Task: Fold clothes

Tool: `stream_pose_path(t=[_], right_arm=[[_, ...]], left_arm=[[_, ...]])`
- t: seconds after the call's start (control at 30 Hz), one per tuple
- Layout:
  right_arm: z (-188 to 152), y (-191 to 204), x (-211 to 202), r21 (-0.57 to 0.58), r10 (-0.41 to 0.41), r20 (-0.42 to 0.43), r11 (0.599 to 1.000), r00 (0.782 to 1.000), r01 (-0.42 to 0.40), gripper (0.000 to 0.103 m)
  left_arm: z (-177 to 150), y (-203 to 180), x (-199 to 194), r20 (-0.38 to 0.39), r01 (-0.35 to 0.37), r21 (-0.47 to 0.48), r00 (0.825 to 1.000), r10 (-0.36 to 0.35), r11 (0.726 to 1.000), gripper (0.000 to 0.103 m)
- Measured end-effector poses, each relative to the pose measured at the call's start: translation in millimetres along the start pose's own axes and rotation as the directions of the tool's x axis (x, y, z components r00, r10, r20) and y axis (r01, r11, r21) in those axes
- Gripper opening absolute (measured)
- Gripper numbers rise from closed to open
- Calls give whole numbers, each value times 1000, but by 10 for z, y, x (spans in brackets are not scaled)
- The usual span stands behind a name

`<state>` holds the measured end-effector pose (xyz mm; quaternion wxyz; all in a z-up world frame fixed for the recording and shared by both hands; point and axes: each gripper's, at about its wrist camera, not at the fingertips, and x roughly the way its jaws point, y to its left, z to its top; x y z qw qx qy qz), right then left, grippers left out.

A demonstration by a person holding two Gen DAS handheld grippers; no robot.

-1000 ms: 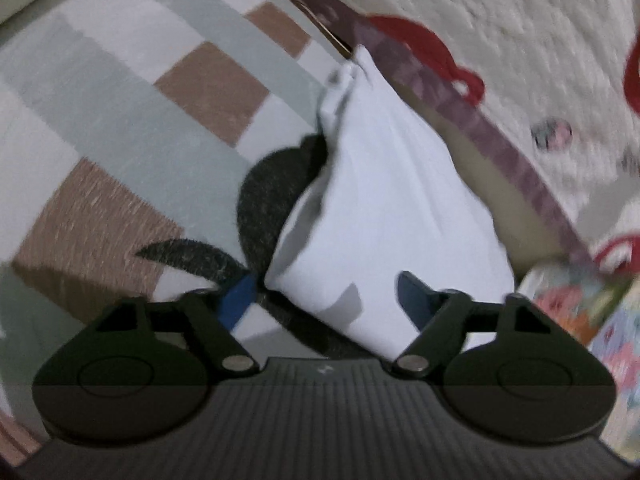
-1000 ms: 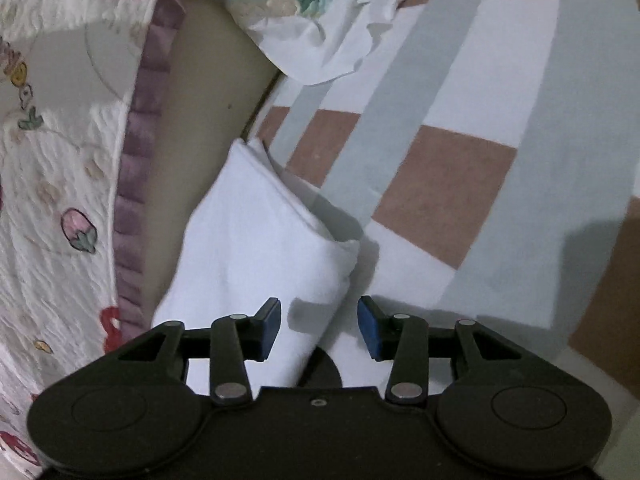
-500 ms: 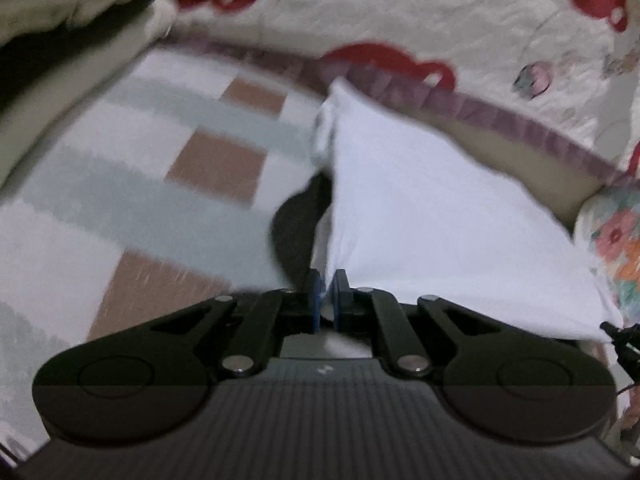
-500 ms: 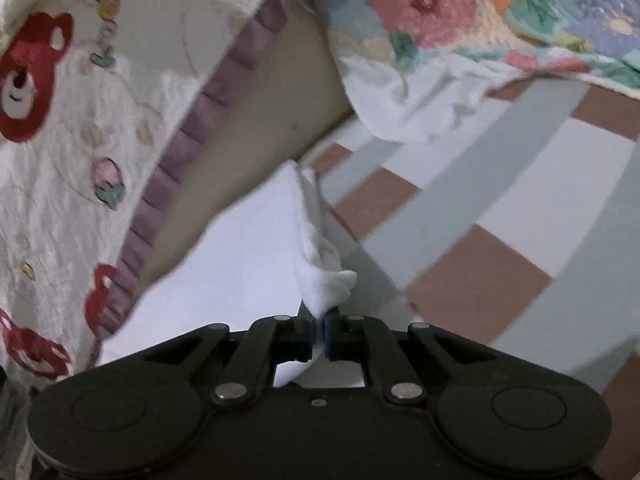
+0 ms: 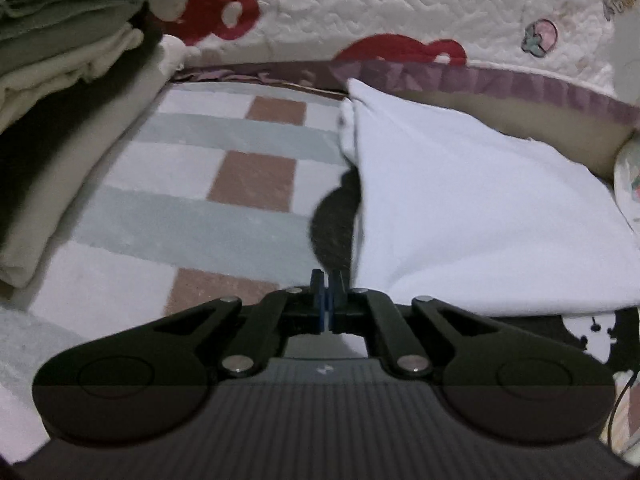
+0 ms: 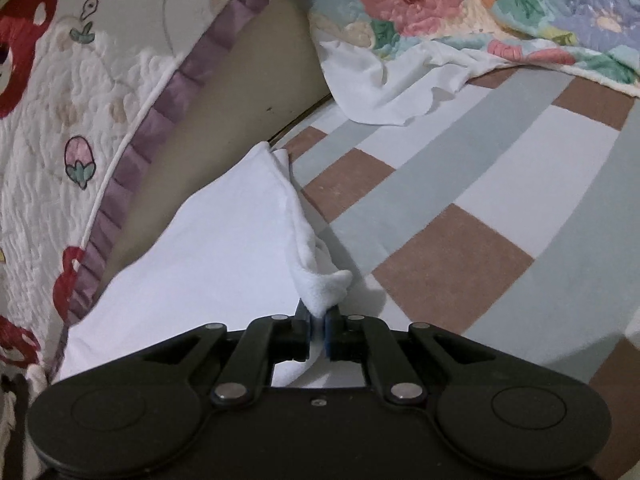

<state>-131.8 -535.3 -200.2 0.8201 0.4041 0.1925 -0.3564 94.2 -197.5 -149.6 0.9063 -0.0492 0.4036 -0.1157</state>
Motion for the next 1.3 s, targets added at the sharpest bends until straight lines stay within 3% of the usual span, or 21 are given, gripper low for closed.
stream_pose_path(t=[0.03, 0.1, 0.2, 0.23, 0.27, 0.33, 0.5, 0.57, 0.63, 0.7, 0.73, 0.77, 0.87, 0.97, 1.03, 1.17, 1.23, 1.3], right_arm=[[-24, 3, -14, -6, 0, -6, 1000, 1000, 0, 16], [-68, -3, -45, -5, 7, -18, 1000, 1000, -7, 16], [-101, -114, -104, 109, 72, -33, 992, 997, -68, 31], [-110, -156, -112, 162, 97, -30, 983, 995, -91, 37], [-121, -193, -113, 213, 123, -27, 970, 992, -115, 39], [-141, -228, -72, 290, 167, -26, 945, 986, -153, 42], [-73, -56, 113, 265, 171, -36, 952, 985, -155, 45], [-44, 29, 189, 231, 171, -40, 960, 984, -158, 49], [-5, 190, 269, 77, 163, -43, 984, 986, -160, 53], [9, 271, 286, 22, 146, -49, 989, 988, -145, 48], [23, 283, 284, 19, 147, -56, 989, 988, -147, 20], [46, 274, 275, 28, 160, -61, 987, 985, -158, 8], [166, 250, 172, 87, 246, -25, 966, 969, -243, 8], [384, 333, 77, 112, 357, -12, 929, 934, -354, 8], [518, 457, 26, 84, 375, -9, 924, 927, -373, 8], [659, 662, -33, 54, 396, 0, 917, 918, -395, 8], [696, 748, -54, 38, 399, 5, 916, 917, -399, 8], [685, 776, -45, 50, 383, 3, 922, 924, -383, 8]], left_arm=[[19, 27, -9, -4, 5, -20, 1000, -5, 1000, 4], [37, 3, -45, 10, 37, -12, 999, -37, 999, 4], [42, -182, -137, 47, 109, 54, 993, -111, 993, 8], [38, -289, -152, 50, 143, 89, 988, -148, 986, 13], [28, -405, -160, 47, 179, 130, 981, -187, 975, 26], [-59, -690, -102, -4, 243, 256, 968, -250, 936, 39], [-222, -1074, 0, -89, 309, 485, 948, -305, 819, 42], [-295, -1161, -28, -114, 328, 579, 939, -324, 747, 47], [-369, -1234, -36, -136, 323, 665, 939, -316, 673, 48], [-387, -1255, -12, -102, 270, 693, 955, -279, 669, 48], [-396, -1265, 0, -84, 242, 706, 962, -261, 666, 48], [-405, -1276, 12, -66, 215, 718, 968, -242, 662, 48], [-432, -1311, 46, -14, 137, 751, 981, -192, 646, 50], [-429, -1393, 23, -65, 215, 753, 965, -255, 622, 51], [-461, -1471, 7, -62, 234, 757, 955, -290, 610, 58], [-609, -1692, 106, 23, 131, 833, 962, -271, 537, 62], [-572, -1662, 167, 65, 110, 828, 955, -288, 549, 62], [-448, -1537, 259, 95, 94, 780, 959, -266, 619, 62]])
